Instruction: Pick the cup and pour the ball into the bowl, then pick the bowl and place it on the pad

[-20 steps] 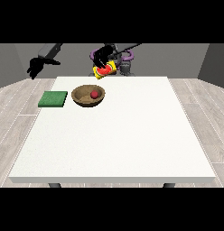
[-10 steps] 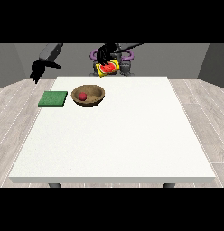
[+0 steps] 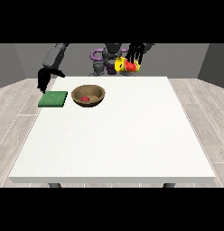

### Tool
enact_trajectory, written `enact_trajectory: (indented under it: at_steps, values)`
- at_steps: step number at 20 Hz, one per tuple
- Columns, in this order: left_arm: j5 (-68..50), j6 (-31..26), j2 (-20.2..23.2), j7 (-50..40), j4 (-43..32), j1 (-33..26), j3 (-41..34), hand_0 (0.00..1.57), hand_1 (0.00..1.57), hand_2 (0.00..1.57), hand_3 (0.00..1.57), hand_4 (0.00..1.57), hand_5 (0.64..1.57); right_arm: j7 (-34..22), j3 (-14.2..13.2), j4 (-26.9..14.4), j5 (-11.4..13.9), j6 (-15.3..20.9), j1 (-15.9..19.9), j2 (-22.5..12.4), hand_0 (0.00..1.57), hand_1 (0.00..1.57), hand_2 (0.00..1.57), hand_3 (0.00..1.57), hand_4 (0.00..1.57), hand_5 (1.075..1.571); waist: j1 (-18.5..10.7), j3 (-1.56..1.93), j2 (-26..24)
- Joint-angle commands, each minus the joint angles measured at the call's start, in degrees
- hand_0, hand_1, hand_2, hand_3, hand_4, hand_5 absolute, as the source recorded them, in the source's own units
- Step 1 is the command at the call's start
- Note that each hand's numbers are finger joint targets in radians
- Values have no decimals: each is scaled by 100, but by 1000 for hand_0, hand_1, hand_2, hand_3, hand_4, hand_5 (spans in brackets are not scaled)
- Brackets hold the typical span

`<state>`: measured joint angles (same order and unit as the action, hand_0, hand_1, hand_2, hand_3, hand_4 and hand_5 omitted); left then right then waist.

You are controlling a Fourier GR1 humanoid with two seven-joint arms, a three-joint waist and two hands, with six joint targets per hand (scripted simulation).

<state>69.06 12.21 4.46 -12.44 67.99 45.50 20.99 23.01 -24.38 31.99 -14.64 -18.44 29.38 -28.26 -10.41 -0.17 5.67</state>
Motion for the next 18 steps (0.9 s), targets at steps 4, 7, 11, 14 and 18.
enact_trajectory:
  at_steps: [4,7,11,14,18]
  values:
    - [-2376,220,-364,907,435,-432,-1350,1177,1177,1400,1125,775,1537,151,-22,147,-93,192,88,340,0,0,0,0,256,1565,-183,-6,675]
    - [-3146,337,-435,1435,357,-479,-1629,959,959,932,634,862,1540,110,-11,322,-199,47,423,368,0,0,0,0,358,1569,57,-3,1230]
    - [-4407,348,-442,1833,229,-661,-1978,0,0,0,0,797,1554,-91,244,527,-95,255,504,755,0,0,0,0,404,1569,397,-3,1162]
    - [-4871,240,-444,2606,12,-931,-2164,0,0,0,0,0,1531,-191,347,661,-41,296,633,742,0,0,0,0,331,1559,453,4,1421]
    - [-5154,-63,-306,2866,-486,-1264,-2500,0,0,0,0,0,1519,-522,644,725,78,237,363,928,0,0,0,0,111,1541,800,13,815]
